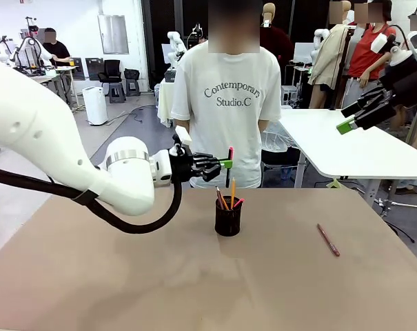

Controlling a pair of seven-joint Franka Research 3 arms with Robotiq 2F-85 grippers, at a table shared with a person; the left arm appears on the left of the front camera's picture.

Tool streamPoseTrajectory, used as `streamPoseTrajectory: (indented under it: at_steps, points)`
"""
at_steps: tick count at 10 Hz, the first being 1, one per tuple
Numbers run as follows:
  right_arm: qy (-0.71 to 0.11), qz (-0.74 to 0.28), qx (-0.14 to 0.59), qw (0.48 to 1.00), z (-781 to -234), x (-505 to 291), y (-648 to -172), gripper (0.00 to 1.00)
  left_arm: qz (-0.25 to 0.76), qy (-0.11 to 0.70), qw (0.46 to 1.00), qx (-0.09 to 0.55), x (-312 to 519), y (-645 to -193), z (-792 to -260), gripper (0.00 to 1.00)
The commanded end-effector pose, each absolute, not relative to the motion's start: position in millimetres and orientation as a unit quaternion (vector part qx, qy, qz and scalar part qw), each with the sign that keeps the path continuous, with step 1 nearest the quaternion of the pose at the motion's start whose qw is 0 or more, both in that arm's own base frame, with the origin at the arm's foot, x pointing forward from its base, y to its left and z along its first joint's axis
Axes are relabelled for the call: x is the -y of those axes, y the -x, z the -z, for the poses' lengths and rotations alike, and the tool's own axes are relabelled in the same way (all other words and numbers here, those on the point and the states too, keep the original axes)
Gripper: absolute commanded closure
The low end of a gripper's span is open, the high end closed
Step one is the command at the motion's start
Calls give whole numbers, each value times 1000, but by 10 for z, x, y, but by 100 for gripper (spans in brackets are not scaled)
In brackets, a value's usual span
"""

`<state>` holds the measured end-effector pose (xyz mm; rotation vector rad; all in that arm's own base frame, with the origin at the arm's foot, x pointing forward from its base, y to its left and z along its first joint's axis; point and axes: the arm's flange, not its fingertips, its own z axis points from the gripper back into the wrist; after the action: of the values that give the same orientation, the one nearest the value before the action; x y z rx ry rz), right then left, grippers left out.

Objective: Place the pens into the pen holder.
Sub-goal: Pick up a writing instrument from the table and place it into the Pen holder.

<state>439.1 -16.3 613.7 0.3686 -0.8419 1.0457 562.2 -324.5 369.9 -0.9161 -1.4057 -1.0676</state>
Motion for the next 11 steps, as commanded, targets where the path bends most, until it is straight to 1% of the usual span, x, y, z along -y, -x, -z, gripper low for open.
streamPoseTrajectory:
  at_steps: [1,4,6,7,11]
  points:
    - [-173,-484,394,762,-6145,163,-4399,0,455,388,540,592,3283,-5722,-3580,100]
    - [-173,-484,394,762,-6145,163,-4399,0,445,412,544,580,3347,-5716,-3348,100]
    - [-173,-484,394,762,-6145,163,-4399,0,442,414,551,574,3326,-5702,-3259,100]
    - [-173,-484,394,762,-6145,163,-4399,0,442,410,553,575,3329,-5690,-3231,96]
    - [-173,-484,394,762,-6145,163,-4399,0,463,393,555,569,3260,-5668,-3268,17]
